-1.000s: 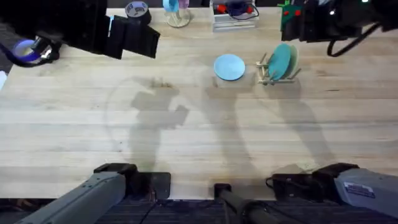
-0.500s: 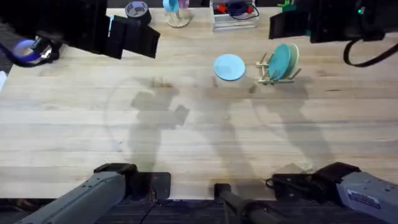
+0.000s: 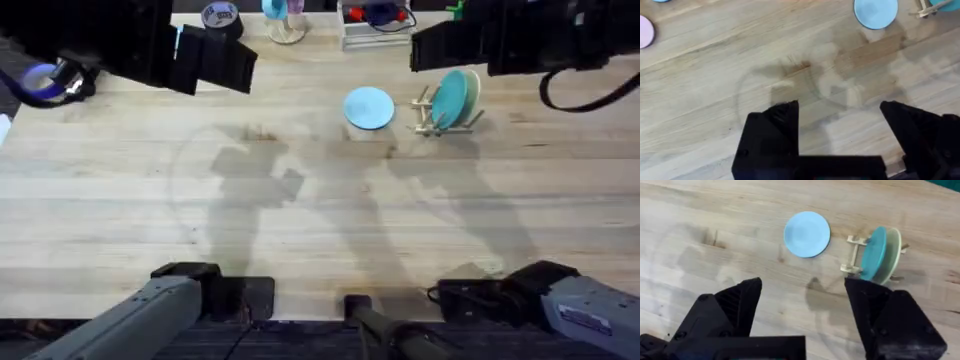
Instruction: Pick up the plates from the table one by one and place each into a slot on the dish rack.
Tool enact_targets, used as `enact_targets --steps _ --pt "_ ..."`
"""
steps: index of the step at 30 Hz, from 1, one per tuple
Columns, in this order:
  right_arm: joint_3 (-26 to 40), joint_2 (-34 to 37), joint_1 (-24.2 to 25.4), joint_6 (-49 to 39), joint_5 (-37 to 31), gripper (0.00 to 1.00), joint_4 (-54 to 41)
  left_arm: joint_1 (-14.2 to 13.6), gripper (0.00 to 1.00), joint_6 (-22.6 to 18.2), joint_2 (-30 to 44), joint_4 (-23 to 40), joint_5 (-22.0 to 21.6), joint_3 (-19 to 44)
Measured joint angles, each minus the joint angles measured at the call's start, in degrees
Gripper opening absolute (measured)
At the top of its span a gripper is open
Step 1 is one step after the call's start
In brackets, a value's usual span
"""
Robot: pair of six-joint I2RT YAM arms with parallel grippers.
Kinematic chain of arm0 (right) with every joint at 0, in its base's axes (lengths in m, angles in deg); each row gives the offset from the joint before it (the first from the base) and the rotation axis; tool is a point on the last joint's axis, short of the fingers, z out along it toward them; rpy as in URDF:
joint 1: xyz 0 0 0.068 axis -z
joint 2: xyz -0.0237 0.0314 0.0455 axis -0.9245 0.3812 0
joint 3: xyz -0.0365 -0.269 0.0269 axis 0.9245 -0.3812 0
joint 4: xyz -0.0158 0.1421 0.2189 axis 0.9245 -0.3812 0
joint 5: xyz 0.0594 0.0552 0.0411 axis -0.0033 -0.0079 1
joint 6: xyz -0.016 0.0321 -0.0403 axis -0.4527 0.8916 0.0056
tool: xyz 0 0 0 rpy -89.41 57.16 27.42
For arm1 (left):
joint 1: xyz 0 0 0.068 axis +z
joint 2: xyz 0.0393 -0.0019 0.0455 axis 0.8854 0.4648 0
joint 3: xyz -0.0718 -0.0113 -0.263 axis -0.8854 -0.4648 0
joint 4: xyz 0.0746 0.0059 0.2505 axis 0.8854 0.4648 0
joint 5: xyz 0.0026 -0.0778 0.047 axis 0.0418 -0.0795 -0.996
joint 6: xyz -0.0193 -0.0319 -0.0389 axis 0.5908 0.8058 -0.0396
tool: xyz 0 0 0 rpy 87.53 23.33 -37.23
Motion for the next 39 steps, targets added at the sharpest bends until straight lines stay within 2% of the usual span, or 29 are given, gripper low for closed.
enact_targets --steps 25,30,31,35,36,39 --pt "0.0 0.0 0.0 0.0 0.5 0.995 1.2 0.0 0.993 0.1 0.0 0.0 0.0 0.0" --pt "0.0 0.0 0.0 0.0 0.5 0.995 1.2 0.0 0.994 1.8 0.0 -3.7 1.7 0.0" --pt "0.0 0.0 0.0 0.0 0.5 0.995 1.2 0.0 0.947 2.6 0.0 -4.9 2.7 0.0" --pt "0.0 0.0 0.0 0.0 0.5 0.995 1.2 0.0 0.347 3.9 0.2 -8.6 7.0 0.0" --pt "0.0 0.0 0.0 0.0 0.5 0.995 1.2 0.0 0.052 5.8 0.7 -9.0 8.8 0.0" --pt "0.0 0.0 0.0 0.0 0.5 0.995 1.2 0.0 0.043 8.3 1.7 -8.9 10.1 0.0"
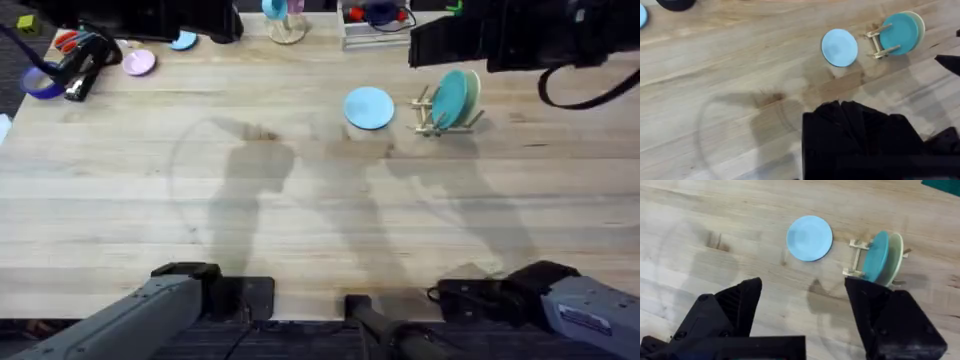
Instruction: Pick up the plates from the table one by one and place each into a slot on the dish rack.
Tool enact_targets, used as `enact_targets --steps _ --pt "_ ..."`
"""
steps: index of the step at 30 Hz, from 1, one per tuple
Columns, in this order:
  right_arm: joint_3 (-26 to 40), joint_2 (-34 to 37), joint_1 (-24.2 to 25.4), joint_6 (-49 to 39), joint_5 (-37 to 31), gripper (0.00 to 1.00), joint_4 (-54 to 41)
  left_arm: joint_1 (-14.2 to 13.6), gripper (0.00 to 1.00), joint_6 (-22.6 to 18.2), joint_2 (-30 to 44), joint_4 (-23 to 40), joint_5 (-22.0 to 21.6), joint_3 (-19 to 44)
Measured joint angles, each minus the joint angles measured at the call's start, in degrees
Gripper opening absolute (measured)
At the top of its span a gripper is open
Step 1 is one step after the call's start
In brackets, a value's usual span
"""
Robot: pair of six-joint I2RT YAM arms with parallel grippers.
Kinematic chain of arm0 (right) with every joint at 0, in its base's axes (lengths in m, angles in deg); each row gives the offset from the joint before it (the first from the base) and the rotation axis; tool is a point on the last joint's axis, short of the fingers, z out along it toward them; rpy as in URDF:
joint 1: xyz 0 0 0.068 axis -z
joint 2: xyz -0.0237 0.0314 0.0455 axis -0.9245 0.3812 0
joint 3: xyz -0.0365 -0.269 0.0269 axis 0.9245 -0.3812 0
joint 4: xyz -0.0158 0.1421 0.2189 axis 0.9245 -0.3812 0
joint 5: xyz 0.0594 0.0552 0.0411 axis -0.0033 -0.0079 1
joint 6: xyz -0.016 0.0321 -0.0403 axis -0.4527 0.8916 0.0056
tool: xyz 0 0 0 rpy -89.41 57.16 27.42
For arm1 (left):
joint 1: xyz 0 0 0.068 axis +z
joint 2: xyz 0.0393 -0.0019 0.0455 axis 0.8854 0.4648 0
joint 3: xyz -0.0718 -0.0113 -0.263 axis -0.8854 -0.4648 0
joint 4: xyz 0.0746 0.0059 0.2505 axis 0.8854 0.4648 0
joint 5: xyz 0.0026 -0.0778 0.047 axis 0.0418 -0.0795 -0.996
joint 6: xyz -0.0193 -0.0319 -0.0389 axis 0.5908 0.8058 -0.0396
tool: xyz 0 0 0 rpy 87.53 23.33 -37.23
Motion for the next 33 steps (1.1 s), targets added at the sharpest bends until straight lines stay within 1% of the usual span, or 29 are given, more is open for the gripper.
enact_targets --steps 4,10,13,16,19,25,29,33 --pt "0.0 0.0 0.0 0.0 0.0 0.995 0.0 0.0 0.042 1.7 0.3 0.0 1.2 0.0" --pt "0.0 0.0 0.0 0.0 0.0 0.995 0.0 0.0 0.040 4.5 0.6 -0.2 1.7 0.0" --pt "0.0 0.0 0.0 0.0 0.0 0.993 0.0 0.0 0.040 5.5 2.4 -0.2 3.5 0.1" --pt "0.0 0.0 0.0 0.0 0.0 0.994 0.0 -0.3 0.040 6.2 5.8 -0.2 5.3 0.1" --pt "0.0 0.0 0.0 0.0 0.0 0.994 0.0 -1.6 0.040 6.4 9.7 -0.2 6.0 0.1" --pt "0.0 0.0 0.0 0.0 0.0 0.994 0.0 -5.8 0.040 6.6 16.5 -0.9 6.9 0.1" --pt "0.0 0.0 0.0 0.0 0.0 0.994 0.0 -8.0 0.039 6.7 21.5 -3.8 7.6 0.1" --pt "0.0 0.0 0.0 0.0 0.0 0.995 0.0 -9.0 0.038 6.8 26.4 -7.8 10.2 0.1"
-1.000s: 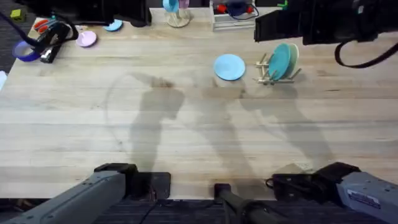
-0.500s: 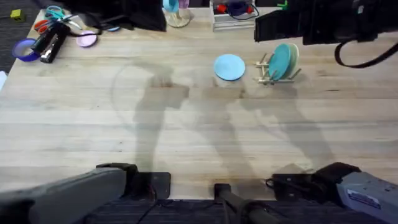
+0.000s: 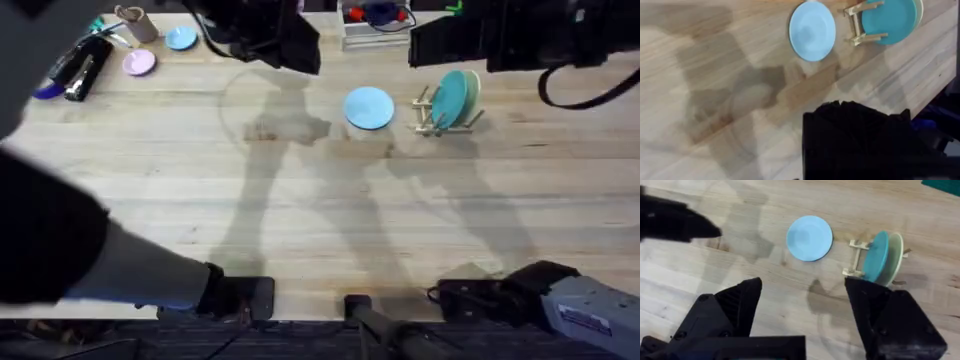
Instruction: Pick up the plates from the table one by one and place each into a slot on the dish rack.
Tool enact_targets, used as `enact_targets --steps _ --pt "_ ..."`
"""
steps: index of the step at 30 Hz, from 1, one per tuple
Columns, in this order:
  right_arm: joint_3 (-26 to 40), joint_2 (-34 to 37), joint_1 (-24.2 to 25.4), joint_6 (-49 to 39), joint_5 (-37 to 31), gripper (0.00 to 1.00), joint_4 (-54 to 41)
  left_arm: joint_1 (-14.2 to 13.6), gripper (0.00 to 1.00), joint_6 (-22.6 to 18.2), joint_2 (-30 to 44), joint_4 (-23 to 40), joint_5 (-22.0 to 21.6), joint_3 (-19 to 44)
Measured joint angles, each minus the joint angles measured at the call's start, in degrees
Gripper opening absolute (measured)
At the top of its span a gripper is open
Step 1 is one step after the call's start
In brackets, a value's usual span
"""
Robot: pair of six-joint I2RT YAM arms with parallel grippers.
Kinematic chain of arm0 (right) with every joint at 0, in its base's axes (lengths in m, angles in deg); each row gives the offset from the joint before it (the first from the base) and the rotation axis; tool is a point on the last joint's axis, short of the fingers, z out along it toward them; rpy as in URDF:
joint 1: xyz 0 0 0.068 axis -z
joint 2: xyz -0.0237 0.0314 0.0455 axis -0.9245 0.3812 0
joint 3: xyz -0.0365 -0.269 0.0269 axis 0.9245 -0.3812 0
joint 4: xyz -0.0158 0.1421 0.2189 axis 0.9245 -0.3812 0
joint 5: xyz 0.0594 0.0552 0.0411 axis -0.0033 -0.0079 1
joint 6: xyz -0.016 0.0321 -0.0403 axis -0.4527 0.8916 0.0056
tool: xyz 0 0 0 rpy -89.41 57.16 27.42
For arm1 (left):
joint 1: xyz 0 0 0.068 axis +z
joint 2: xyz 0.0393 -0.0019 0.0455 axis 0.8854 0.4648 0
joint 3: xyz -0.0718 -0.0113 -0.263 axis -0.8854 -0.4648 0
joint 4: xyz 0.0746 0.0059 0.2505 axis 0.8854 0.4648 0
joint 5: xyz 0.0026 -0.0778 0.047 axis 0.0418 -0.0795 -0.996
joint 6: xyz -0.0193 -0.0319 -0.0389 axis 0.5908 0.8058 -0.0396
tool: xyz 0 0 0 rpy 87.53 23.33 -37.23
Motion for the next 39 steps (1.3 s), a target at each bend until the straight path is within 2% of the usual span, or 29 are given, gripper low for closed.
enact_targets --steps 11,18,28,39 --pt "0.0 0.0 0.0 0.0 0.0 0.995 0.0 -2.5 0.038 2.7 12.5 -10.2 5.7 0.0" --pt "0.0 0.0 0.0 0.0 0.0 0.995 0.0 -4.1 0.038 5.8 18.5 -15.8 7.0 0.0" --pt "0.0 0.0 0.0 0.0 0.0 0.995 0.0 -4.1 0.039 8.1 23.9 -17.9 9.0 0.0" --pt "0.0 0.0 0.0 0.0 0.0 0.993 0.0 -5.2 0.039 8.7 24.3 -19.2 9.1 0.0"
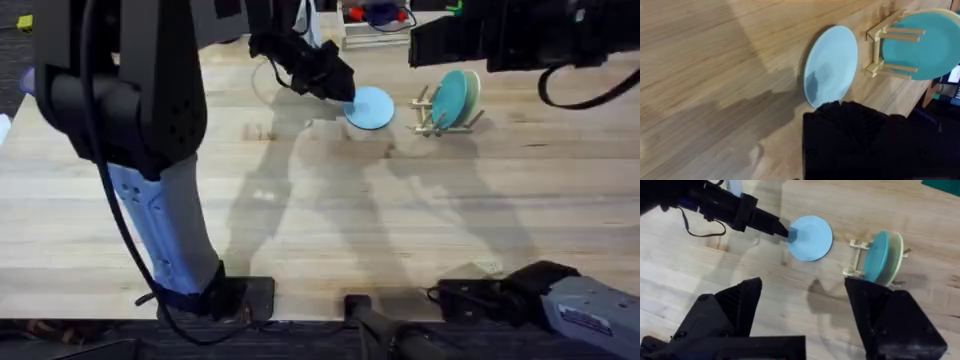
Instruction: Pick up the plates from the table one by one and place each into a slot on the dish rack.
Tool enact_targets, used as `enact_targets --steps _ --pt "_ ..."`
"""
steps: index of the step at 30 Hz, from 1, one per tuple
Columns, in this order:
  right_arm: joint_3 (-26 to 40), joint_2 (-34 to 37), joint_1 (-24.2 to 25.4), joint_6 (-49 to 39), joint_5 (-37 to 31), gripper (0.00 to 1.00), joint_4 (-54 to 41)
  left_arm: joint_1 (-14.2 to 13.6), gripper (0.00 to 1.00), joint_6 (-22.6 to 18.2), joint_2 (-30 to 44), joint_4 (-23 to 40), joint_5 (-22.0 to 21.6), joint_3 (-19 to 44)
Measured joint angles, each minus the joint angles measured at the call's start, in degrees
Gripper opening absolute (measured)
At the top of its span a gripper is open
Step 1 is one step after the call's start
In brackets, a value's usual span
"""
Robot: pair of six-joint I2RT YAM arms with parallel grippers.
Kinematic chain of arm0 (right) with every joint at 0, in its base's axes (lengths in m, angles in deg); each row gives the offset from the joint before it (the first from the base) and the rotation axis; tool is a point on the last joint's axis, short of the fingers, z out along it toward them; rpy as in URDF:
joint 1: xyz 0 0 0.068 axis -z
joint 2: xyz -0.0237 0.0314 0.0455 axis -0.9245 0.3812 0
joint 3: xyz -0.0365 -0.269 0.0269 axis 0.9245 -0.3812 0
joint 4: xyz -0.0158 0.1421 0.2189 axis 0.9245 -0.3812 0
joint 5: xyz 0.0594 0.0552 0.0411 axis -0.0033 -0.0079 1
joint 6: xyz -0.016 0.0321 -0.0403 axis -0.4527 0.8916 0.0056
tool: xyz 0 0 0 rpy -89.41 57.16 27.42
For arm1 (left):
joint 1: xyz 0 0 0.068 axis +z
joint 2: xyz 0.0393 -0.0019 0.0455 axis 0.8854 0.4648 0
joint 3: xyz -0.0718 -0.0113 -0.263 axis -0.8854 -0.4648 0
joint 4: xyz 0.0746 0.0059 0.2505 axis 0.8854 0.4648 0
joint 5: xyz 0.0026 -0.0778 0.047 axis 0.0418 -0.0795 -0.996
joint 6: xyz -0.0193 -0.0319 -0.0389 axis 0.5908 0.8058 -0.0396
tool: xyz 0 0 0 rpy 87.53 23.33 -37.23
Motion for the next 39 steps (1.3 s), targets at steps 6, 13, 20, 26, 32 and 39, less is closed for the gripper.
enact_targets --steps 6,13,20,26,32,39 --pt "0.0 0.0 0.0 0.0 0.0 0.995 0.0 -1.0 0.038 0.3 0.5 -0.9 -0.1 0.0" --pt "0.0 0.0 0.0 0.0 0.0 0.995 0.0 -1.1 0.039 1.1 1.8 -1.3 -1.8 0.0" --pt "0.0 0.0 0.0 0.0 0.0 0.995 0.0 -1.1 0.039 1.4 2.1 -1.6 -3.4 0.0" --pt "0.0 0.0 0.0 0.0 0.0 0.995 0.0 -0.9 0.041 1.6 5.9 -1.7 -1.2 0.7" --pt "0.0 0.0 0.0 0.0 0.0 0.995 0.0 -0.5 0.039 1.9 8.0 -1.8 2.3 1.9" --pt "0.0 0.0 0.0 0.0 0.0 0.995 -0.4 -0.5 0.039 2.7 8.1 -1.9 2.6 1.9"
